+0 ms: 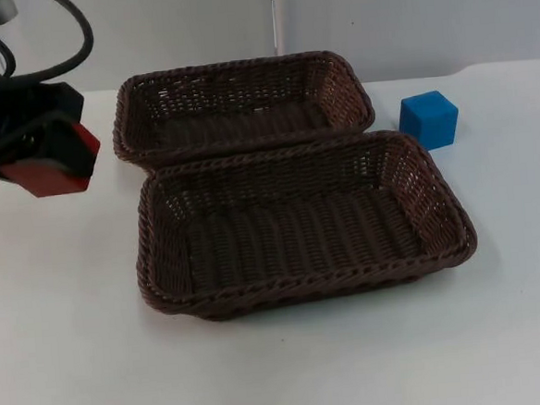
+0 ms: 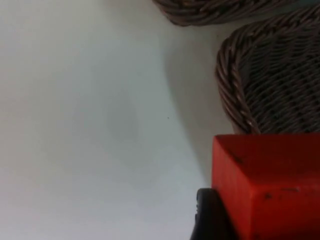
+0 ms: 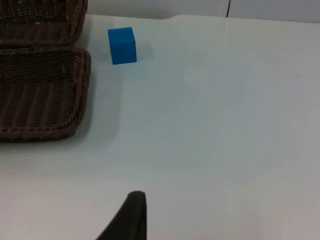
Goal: Pick up one cube with the left hand and place it into the upper basket. Pick up one cube with the right hand and place it into the lower basket.
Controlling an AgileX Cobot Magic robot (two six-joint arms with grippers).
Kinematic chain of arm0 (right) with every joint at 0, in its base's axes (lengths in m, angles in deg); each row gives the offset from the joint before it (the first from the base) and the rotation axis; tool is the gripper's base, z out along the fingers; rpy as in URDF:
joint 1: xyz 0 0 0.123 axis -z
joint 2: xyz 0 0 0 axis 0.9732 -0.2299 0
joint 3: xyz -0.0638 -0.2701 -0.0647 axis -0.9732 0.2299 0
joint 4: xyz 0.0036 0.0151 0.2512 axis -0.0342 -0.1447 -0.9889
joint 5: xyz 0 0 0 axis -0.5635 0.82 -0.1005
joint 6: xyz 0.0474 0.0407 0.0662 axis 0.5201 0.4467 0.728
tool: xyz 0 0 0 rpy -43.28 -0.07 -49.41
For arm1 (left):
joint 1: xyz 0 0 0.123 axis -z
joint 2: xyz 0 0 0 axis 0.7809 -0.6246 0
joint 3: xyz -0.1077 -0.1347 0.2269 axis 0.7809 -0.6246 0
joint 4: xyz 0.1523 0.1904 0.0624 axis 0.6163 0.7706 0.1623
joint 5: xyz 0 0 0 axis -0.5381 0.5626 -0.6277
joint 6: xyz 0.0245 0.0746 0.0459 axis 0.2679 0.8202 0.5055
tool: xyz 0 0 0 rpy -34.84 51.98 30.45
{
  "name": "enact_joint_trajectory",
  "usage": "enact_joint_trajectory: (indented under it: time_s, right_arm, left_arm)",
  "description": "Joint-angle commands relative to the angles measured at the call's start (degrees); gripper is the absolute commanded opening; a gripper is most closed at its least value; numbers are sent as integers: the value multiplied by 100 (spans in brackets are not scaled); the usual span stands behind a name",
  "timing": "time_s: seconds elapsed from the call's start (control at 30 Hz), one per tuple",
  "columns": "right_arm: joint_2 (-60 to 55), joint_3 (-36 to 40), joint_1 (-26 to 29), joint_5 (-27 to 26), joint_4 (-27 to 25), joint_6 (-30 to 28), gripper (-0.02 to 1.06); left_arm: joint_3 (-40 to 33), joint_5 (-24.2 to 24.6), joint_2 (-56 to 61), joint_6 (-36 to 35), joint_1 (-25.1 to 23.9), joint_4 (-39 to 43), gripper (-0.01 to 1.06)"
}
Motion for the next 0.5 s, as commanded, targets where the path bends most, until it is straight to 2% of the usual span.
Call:
enact_joint_trajectory:
  time_s: [0.0, 0.3, 0.47]
  right_arm:
    - [5, 38, 11, -45, 38, -20, 105]
    - [5, 38, 11, -45, 65, -20, 105]
    - [5, 38, 11, -45, 65, -20, 105]
  left_arm:
    - [41, 48, 61, 114, 13, -163, 0]
    - [41, -9, 61, 603, 13, -785, 0]
    - [52, -9, 61, 622, 13, -851, 0]
